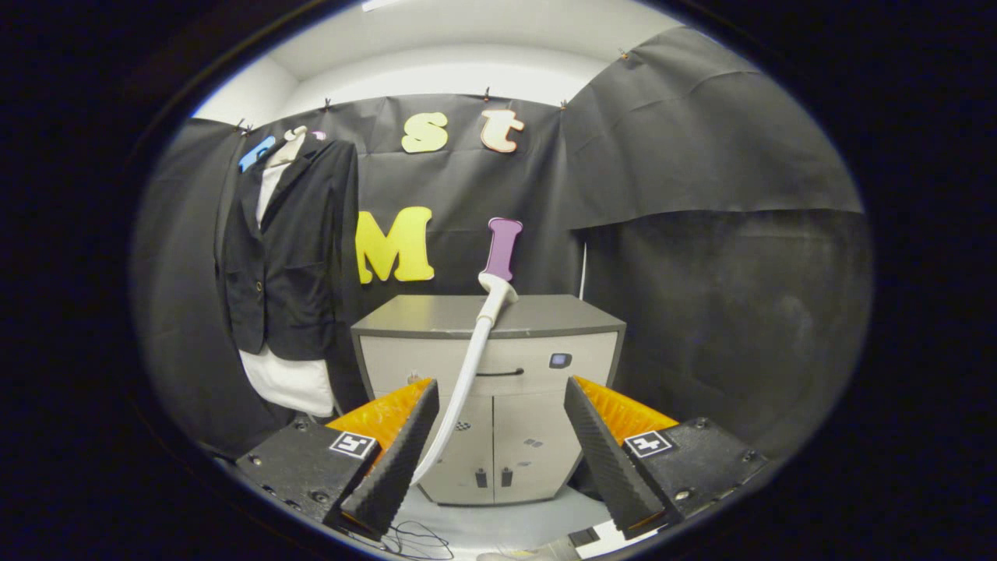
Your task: Iron the clothes twice with a garment steamer, once on the left side and once on the right side.
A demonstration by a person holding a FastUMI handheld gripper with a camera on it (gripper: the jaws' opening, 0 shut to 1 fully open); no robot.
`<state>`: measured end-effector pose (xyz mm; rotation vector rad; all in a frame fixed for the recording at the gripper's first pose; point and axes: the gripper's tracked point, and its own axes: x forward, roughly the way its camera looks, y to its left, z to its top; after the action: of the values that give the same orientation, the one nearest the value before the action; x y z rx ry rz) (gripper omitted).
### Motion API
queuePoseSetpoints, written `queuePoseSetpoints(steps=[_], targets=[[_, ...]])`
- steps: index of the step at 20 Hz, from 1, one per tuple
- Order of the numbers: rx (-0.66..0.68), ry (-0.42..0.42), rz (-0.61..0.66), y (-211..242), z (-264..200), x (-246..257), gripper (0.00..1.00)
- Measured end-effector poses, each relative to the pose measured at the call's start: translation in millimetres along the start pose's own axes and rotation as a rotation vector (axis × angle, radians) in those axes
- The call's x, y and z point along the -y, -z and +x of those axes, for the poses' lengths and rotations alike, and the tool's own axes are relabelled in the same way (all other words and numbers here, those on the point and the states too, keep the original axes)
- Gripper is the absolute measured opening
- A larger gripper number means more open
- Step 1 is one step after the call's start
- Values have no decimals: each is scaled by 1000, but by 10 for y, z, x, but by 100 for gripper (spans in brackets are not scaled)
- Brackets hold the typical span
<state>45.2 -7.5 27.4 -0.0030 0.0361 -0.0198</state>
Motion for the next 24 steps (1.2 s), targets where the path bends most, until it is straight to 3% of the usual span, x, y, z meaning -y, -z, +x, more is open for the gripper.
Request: queuePoseSetpoints(steps=[10, 16, 20, 24], targets=[[-91, -110, 10, -599, 1659, 216, 100], [-251, -175, 14, -485, 2691, 112, 99], [-334, -245, 42, -405, 3106, -57, 98], [-398, -286, 63, -310, 3392, -227, 87]])
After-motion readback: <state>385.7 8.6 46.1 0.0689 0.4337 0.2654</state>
